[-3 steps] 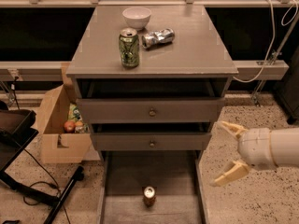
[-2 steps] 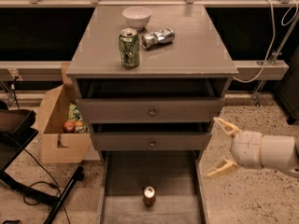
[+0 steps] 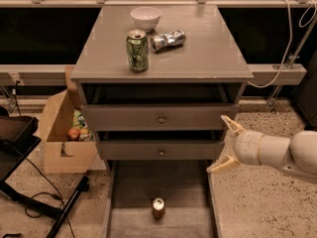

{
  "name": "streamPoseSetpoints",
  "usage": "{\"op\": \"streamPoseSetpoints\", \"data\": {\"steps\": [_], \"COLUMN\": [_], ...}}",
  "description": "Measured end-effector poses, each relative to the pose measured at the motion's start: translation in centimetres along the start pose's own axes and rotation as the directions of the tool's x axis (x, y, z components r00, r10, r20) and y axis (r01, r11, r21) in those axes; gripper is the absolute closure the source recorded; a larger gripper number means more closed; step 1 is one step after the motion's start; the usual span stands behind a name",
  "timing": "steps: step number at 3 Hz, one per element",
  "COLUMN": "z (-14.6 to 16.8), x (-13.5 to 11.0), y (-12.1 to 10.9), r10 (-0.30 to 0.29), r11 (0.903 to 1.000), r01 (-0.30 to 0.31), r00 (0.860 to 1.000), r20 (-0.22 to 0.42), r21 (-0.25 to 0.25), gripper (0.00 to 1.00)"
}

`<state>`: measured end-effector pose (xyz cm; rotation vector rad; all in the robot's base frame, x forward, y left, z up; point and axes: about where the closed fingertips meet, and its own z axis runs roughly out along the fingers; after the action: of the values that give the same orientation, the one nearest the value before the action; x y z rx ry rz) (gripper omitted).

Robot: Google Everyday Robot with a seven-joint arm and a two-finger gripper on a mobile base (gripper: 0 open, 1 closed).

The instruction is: Pick orange can from bottom drawer and place on counter

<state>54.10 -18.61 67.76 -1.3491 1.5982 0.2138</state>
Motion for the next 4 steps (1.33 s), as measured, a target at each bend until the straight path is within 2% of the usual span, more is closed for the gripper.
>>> {"op": "streamPoseSetpoints", "data": {"steps": [1, 2, 3, 4], "z": [0.7, 2.9, 6.8, 11.5], "x": [0.9, 4.0, 10.1, 15.3], "y": [-0.2, 2.1, 6.7, 10.0], "r10": [0.028, 0.065, 0.154, 0.201], "r11": [0.9995, 0.9969, 0.9836, 0.9711], "r01": [-0.029, -0.065, -0.151, -0.190], "r00": [1.000, 0.998, 0.988, 0.977], "r20": [-0.013, 0.010, 0.024, 0.066], "r21": [-0.014, -0.046, -0.099, -0.145], "gripper": [0.00, 0.00, 0.00, 0.00]}}
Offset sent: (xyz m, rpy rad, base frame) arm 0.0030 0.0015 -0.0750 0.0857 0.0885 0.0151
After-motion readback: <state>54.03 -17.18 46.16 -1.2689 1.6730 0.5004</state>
